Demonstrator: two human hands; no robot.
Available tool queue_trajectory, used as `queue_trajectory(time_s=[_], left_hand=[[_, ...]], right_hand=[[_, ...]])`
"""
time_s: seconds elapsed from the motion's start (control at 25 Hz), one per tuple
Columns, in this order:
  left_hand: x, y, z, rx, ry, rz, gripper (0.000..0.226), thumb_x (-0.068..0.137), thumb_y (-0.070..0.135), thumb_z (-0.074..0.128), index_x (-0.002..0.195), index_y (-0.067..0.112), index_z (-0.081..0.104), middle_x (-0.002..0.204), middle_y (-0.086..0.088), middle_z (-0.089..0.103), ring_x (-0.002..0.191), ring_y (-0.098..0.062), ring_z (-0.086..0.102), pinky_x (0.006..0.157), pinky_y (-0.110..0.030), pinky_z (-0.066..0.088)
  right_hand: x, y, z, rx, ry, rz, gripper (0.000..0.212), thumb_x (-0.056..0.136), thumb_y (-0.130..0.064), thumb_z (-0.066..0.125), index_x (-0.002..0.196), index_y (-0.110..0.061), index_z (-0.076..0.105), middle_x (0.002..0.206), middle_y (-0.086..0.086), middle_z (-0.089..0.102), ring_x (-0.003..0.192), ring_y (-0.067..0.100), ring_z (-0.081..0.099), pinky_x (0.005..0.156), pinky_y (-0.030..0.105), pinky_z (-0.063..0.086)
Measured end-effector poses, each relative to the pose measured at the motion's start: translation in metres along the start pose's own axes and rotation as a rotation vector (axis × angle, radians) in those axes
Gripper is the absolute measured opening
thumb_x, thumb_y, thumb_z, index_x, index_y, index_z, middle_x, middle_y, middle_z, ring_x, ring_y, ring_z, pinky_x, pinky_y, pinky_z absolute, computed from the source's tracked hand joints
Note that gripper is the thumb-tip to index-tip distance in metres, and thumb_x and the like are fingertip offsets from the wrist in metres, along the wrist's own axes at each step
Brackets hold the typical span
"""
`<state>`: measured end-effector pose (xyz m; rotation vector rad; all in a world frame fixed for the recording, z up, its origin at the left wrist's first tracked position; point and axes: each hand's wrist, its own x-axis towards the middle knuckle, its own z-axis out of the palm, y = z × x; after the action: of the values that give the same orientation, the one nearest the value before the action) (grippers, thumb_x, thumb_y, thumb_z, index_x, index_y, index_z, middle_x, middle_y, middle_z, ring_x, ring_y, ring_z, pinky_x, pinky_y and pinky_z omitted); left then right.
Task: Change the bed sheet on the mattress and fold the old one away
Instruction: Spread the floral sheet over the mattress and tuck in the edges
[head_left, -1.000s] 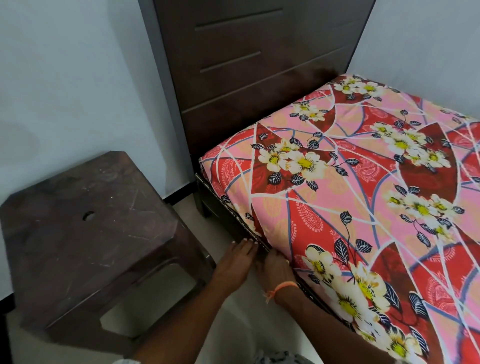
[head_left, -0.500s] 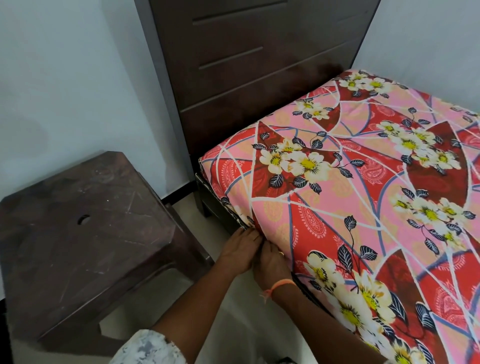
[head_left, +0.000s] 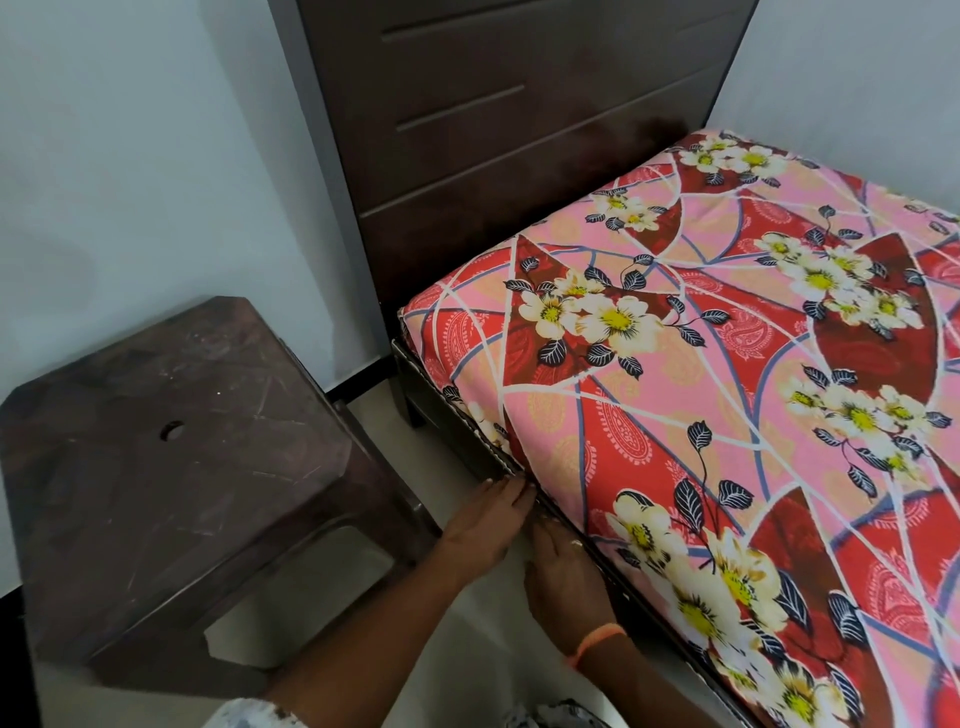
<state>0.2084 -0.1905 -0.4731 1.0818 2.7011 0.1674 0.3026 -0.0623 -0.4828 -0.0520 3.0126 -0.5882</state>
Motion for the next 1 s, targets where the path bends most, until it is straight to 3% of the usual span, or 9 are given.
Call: queue_trajectory(time_s=[0.16, 0.32, 0.4, 0.48, 0.56, 0.64, 0.72, 0.84, 1.0], left_hand=[[-0.003, 0.013, 0.017, 0.026, 0.078, 0.135, 0.084, 0.064, 0.004, 0.078, 0.142, 0.010, 0.048, 0.140, -0.010, 0.052, 0.129, -0.030, 0.049, 0.112, -0.043, 0.038], [0.013, 0.017, 0.008, 0.015, 0.075, 0.107, 0.075, 0.065, 0.025, 0.079, 0.135, 0.015, 0.055, 0.133, -0.004, 0.053, 0.127, -0.027, 0.048, 0.108, -0.042, 0.039], [0.015, 0.015, 0.003, -0.024, -0.009, 0.082, 0.082, 0.071, 0.026, 0.078, 0.145, 0.017, 0.044, 0.144, -0.003, 0.044, 0.138, -0.028, 0.036, 0.112, -0.049, 0.032], [0.008, 0.011, 0.000, -0.132, -0.094, 0.074, 0.091, 0.075, 0.018, 0.076, 0.153, 0.018, 0.029, 0.155, -0.002, 0.031, 0.148, -0.028, 0.019, 0.115, -0.051, 0.026], [0.002, 0.006, 0.001, -0.174, -0.063, 0.070, 0.086, 0.076, 0.006, 0.072, 0.151, 0.016, 0.033, 0.156, -0.005, 0.032, 0.148, -0.028, 0.020, 0.116, -0.049, 0.028], [-0.004, -0.005, 0.004, -0.175, 0.046, -0.003, 0.070, 0.073, -0.001, 0.066, 0.140, 0.008, 0.049, 0.144, -0.012, 0.045, 0.137, -0.033, 0.038, 0.111, -0.048, 0.039], [-0.008, -0.021, 0.000, -0.133, 0.108, -0.125, 0.061, 0.074, -0.001, 0.062, 0.135, 0.005, 0.053, 0.138, -0.016, 0.048, 0.132, -0.036, 0.043, 0.108, -0.045, 0.040], [-0.007, -0.039, -0.013, -0.042, 0.057, -0.200, 0.066, 0.090, 0.005, 0.053, 0.153, 0.009, 0.031, 0.157, -0.016, 0.027, 0.148, -0.035, 0.021, 0.119, -0.047, 0.021], [0.015, -0.056, -0.032, 0.249, -0.099, -0.172, 0.071, 0.097, 0.023, 0.051, 0.157, 0.013, 0.014, 0.165, -0.010, 0.009, 0.152, -0.029, 0.003, 0.122, -0.052, 0.009]], right_hand=[[-0.003, 0.007, 0.008, -0.137, 0.015, 0.113, 0.064, 0.069, -0.007, 0.066, 0.131, 0.000, 0.055, 0.127, 0.020, 0.058, 0.117, 0.036, 0.055, 0.100, 0.045, 0.048], [0.022, 0.004, 0.005, -0.097, -0.036, 0.132, 0.058, 0.063, -0.016, 0.077, 0.119, -0.006, 0.065, 0.112, 0.015, 0.067, 0.105, 0.032, 0.063, 0.091, 0.040, 0.054], [0.028, 0.001, -0.005, -0.150, -0.086, 0.132, 0.058, 0.055, -0.021, 0.083, 0.109, -0.005, 0.070, 0.104, 0.015, 0.068, 0.094, 0.032, 0.067, 0.080, 0.039, 0.058], [0.027, -0.007, -0.015, -0.266, -0.203, 0.165, 0.069, 0.070, -0.033, 0.076, 0.129, -0.004, 0.058, 0.128, 0.021, 0.055, 0.111, 0.034, 0.060, 0.089, 0.040, 0.053], [0.028, -0.018, -0.020, -0.415, -0.359, 0.136, 0.068, 0.089, -0.033, 0.058, 0.146, -0.004, 0.034, 0.146, 0.025, 0.035, 0.128, 0.038, 0.044, 0.103, 0.043, 0.042], [0.041, -0.030, -0.034, -0.522, -0.391, 0.086, 0.048, 0.096, -0.025, 0.049, 0.141, -0.008, 0.043, 0.137, 0.020, 0.050, 0.122, 0.035, 0.052, 0.097, 0.041, 0.047], [0.064, -0.047, -0.055, -0.548, -0.331, 0.029, 0.031, 0.099, -0.017, 0.043, 0.126, -0.012, 0.058, 0.123, 0.010, 0.063, 0.112, 0.030, 0.061, 0.089, 0.039, 0.051], [0.091, -0.060, -0.063, -0.308, -0.177, 0.009, 0.032, 0.098, -0.015, 0.044, 0.130, -0.011, 0.051, 0.125, 0.010, 0.061, 0.112, 0.027, 0.061, 0.091, 0.038, 0.050], [0.116, -0.059, -0.041, -0.039, -0.165, 0.024, 0.057, 0.093, -0.017, 0.051, 0.145, -0.005, 0.031, 0.144, 0.014, 0.045, 0.133, 0.026, 0.043, 0.112, 0.031, 0.029]])
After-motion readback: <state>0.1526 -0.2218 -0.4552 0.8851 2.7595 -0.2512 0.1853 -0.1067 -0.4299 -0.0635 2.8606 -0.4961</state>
